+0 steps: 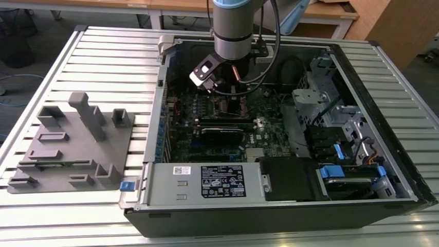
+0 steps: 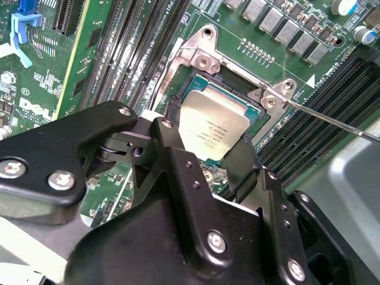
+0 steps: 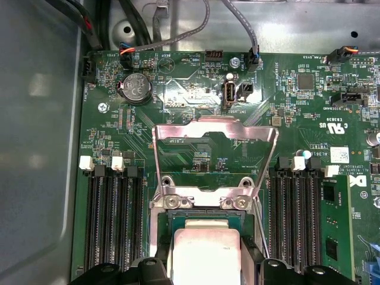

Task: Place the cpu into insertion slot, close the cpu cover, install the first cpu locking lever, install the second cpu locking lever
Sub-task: 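Place the cpu into insertion slot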

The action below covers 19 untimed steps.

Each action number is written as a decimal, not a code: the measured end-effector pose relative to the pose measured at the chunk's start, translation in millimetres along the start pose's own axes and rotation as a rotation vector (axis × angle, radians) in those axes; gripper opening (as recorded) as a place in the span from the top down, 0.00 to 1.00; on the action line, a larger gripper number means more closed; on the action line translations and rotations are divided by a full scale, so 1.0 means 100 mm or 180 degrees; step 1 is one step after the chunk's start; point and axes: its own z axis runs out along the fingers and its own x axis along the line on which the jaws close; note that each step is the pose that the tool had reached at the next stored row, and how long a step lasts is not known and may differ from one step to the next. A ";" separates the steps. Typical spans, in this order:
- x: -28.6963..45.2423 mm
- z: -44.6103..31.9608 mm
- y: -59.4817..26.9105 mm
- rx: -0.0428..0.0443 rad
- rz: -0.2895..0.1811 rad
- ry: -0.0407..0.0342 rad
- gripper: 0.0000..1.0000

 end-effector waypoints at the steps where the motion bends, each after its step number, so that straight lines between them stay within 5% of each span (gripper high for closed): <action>1: 0.000 0.000 0.000 0.0000 0.0000 0.0000 0.46; 19: 0.000 -0.033 0.004 0.0000 0.0000 0.0001 0.46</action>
